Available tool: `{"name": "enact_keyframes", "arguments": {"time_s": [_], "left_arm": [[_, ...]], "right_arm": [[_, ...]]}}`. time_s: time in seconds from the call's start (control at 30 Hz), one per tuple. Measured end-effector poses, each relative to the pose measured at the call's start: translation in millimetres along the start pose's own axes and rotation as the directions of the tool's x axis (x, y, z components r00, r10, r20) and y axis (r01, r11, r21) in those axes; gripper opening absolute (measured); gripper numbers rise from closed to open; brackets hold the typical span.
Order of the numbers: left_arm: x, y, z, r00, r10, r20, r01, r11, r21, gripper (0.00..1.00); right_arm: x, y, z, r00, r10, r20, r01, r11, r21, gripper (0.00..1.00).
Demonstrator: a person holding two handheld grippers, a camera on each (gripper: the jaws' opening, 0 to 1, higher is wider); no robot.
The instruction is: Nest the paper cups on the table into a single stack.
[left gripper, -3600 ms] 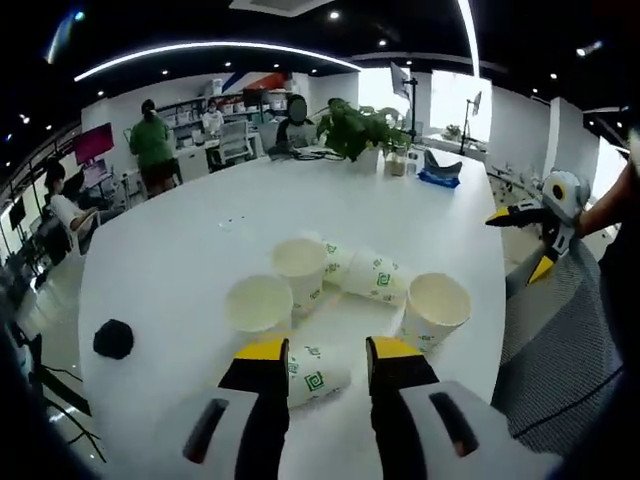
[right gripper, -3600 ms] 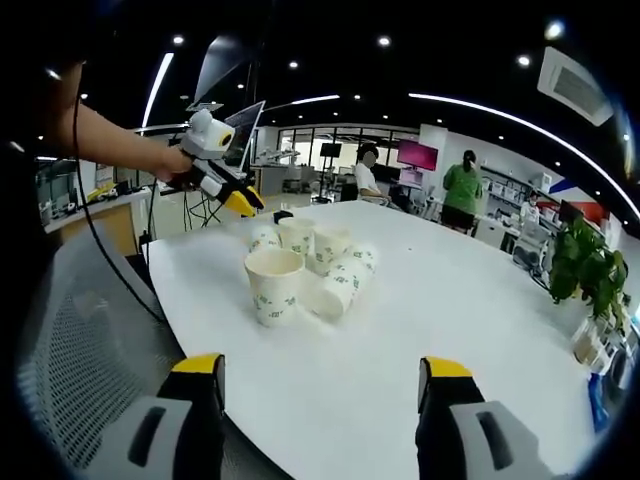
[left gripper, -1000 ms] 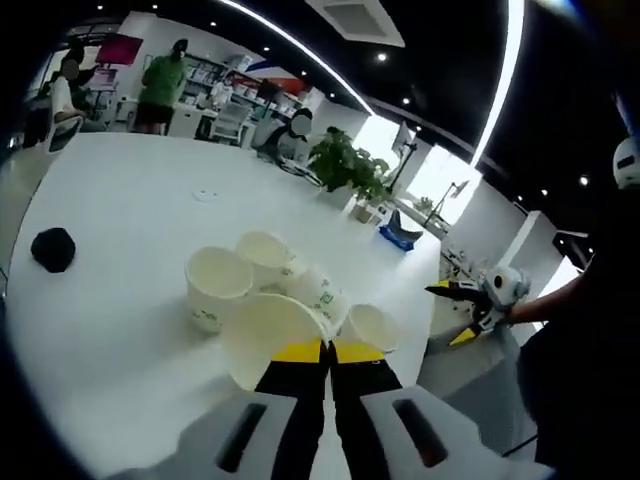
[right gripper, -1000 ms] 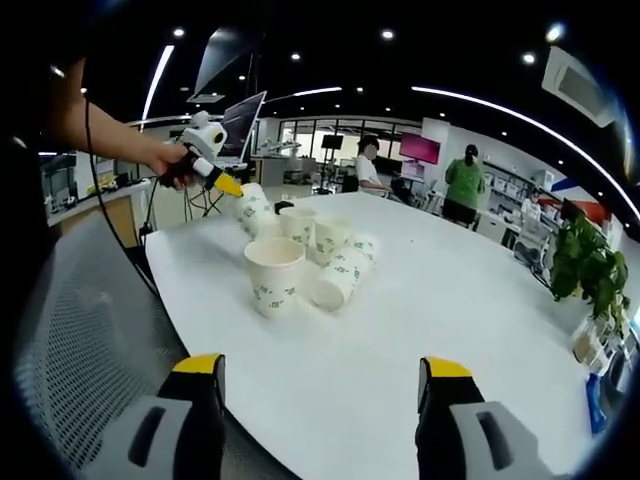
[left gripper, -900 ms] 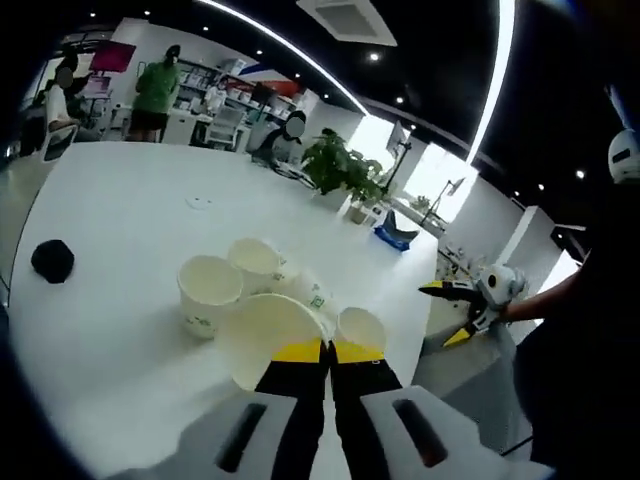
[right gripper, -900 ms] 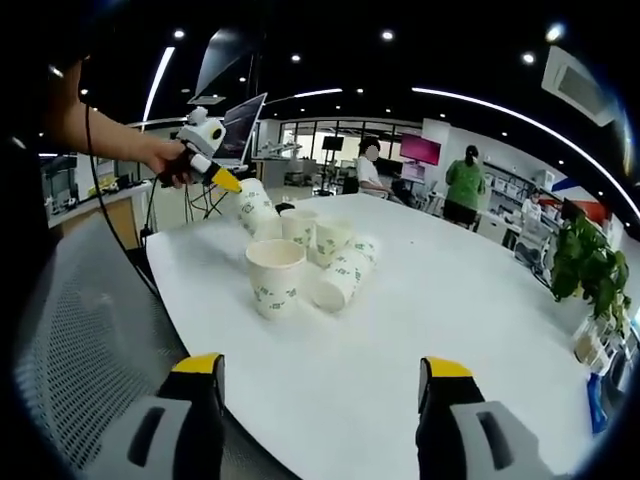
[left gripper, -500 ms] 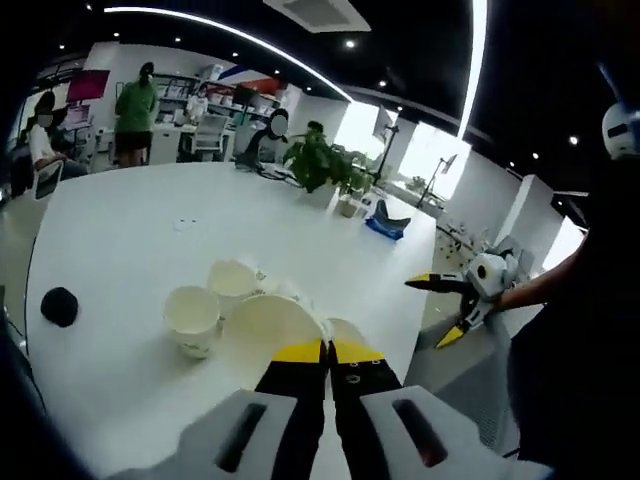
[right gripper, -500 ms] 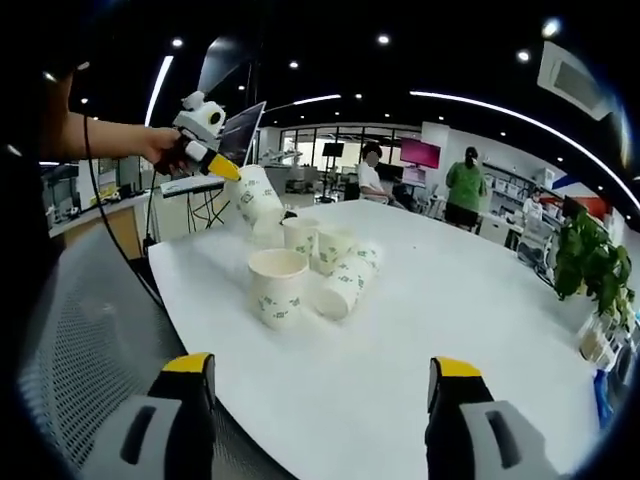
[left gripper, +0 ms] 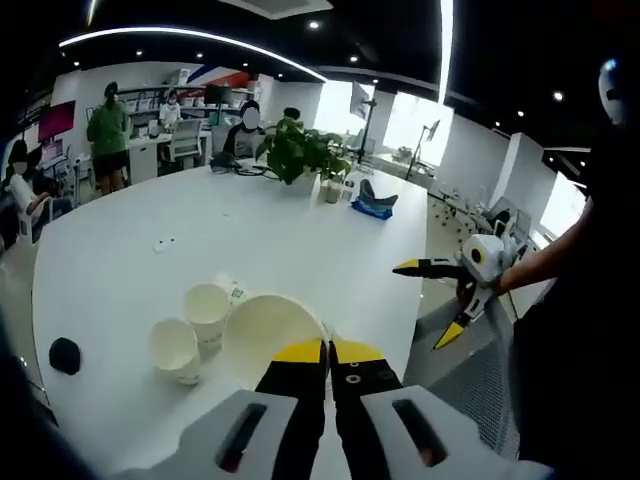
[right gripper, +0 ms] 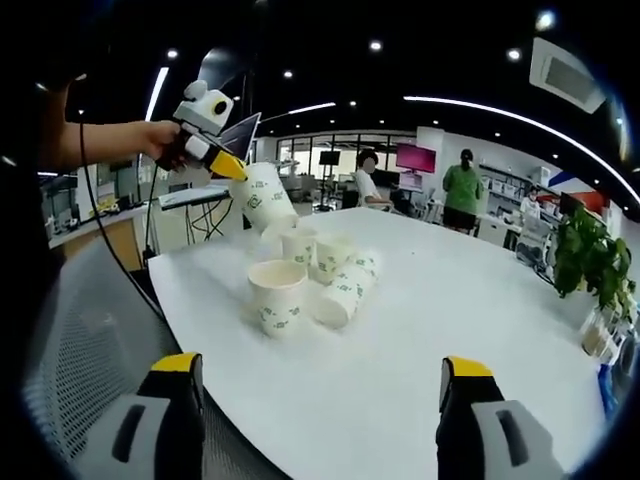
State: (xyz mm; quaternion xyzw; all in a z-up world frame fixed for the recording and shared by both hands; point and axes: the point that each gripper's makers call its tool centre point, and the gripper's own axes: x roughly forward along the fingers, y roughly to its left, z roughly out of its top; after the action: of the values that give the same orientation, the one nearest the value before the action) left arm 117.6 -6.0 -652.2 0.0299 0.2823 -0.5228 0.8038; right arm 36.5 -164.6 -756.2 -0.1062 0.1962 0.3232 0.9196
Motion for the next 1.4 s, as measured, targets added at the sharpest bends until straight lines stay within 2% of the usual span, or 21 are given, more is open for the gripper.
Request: {"name": "enact_keyframes", "arguments": {"time_s": [0.13,0.27,0.37,0.73,0.93,1.07,1.4], "left_arm": [[8,-3.2,2.1,1.0,-0.007,-0.013,0.007,1.0,-0.003,0.0],[19,-7.8,-1.9,0.998,0.0,-0.058,0.002,0.999,0.034,0.0],[25,-12.9,-8.5,0.994,0.007,-0.111,0.001,0.997,0.08,0.0],[41,-24.9,-23.9,0.978,0.012,-0.21,0.023,0.986,0.165,0.0],[47,-17.3,-35.4,0.967,0.019,-0.252,0.03,0.982,0.189,0.0],[49,-8.1,-44.2,0.957,0.045,-0.286,0.02,0.975,0.22,0.0],[59,-10.6,-54.7,0.948,0.036,-0.315,0.038,0.974,0.225,0.0]], "right_arm": [[0,-1,-1.5,1.0,-0.002,-0.006,0.003,1.0,0.006,0.99],[0,-1,-2.2,1.0,-0.004,-0.011,0.004,1.0,0.006,0.98],[0,-1,-2.5,1.0,-0.005,-0.014,0.005,1.0,0.006,0.98],[-1,-3,-4.7,0.999,-0.015,-0.029,0.016,1.0,0.001,0.95],[-1,-2,-5.5,0.999,-0.014,-0.034,0.014,1.0,-0.002,0.95],[-1,-3,-5.9,0.999,-0.017,-0.037,0.017,1.0,-0.003,0.94],[-2,-4,-6.3,0.999,-0.02,-0.038,0.02,1.0,0.0,0.93]]}}
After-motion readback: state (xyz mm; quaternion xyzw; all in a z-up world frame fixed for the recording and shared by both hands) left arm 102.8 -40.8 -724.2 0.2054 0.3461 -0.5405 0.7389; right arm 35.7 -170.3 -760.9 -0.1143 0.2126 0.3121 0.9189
